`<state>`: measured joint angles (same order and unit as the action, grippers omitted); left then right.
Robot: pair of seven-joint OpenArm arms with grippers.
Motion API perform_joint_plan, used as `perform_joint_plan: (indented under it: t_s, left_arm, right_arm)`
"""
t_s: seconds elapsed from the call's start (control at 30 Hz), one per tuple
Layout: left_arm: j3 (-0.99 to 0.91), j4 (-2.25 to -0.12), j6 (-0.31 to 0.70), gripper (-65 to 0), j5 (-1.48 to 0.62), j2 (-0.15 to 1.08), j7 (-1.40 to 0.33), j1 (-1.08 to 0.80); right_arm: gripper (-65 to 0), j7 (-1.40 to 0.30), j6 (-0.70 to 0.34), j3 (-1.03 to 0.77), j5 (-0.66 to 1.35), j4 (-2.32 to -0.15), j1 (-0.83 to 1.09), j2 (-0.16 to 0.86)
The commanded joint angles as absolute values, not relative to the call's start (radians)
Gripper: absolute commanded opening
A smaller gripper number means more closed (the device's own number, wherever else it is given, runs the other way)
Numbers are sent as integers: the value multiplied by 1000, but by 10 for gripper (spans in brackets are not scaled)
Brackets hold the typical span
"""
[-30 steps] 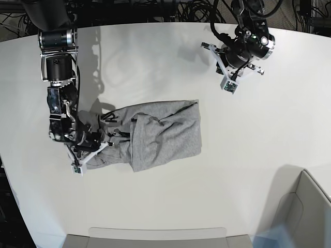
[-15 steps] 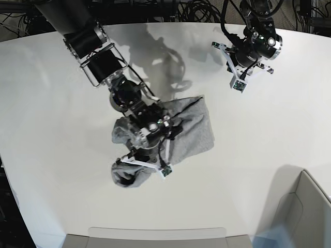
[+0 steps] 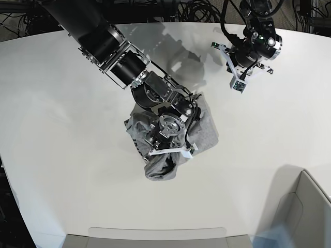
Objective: Fold the T-shirt properly
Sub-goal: 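Lift the bundle with the right gripper and flip it over onto itself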
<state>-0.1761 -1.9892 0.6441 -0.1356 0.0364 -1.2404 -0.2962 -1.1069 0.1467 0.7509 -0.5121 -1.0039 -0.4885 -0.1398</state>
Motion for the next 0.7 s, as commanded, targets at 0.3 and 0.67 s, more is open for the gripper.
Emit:
perform_joint_plan:
  t_s: [0.3, 0.67]
  left_arm:
    - [-174, -2005, 645, -650, -147, 33, -1228, -309]
    - [-174, -2005, 645, -650, -147, 33, -1228, -309]
  right_arm:
    - [-344, -920, -1, 768, -406, -1164, -452, -157]
    - [-344, -780, -31, 762, -68, -1294, -452, -147]
